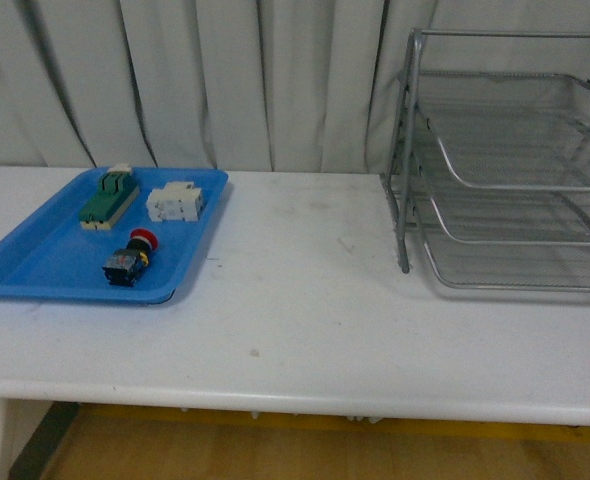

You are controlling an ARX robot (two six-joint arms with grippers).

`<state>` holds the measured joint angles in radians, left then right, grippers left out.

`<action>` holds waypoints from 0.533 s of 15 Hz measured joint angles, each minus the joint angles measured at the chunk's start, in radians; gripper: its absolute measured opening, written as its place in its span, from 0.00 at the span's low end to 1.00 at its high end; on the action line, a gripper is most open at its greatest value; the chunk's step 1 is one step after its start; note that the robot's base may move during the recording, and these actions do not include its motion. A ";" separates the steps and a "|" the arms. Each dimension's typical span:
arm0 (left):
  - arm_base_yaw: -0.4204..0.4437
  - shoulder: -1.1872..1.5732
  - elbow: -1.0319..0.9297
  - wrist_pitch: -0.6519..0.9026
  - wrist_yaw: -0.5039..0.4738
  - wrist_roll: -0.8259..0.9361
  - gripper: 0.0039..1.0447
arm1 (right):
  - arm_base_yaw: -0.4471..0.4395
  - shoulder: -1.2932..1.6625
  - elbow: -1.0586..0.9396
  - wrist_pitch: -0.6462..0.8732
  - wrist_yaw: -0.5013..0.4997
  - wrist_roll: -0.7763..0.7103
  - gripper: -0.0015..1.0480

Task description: Place button on rack with both arms

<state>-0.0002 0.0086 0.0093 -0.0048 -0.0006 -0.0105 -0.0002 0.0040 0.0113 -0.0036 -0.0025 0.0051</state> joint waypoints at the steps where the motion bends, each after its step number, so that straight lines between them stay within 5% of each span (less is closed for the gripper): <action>1: 0.000 0.000 0.000 0.000 0.000 0.000 0.94 | 0.000 0.000 0.000 0.000 0.000 0.000 0.94; 8: 0.000 0.000 0.000 0.000 0.000 0.000 0.94 | 0.000 0.000 0.000 0.000 0.000 0.000 0.94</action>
<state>-0.0002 0.0086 0.0093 -0.0048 -0.0006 -0.0105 -0.0002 0.0040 0.0113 -0.0036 -0.0025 0.0051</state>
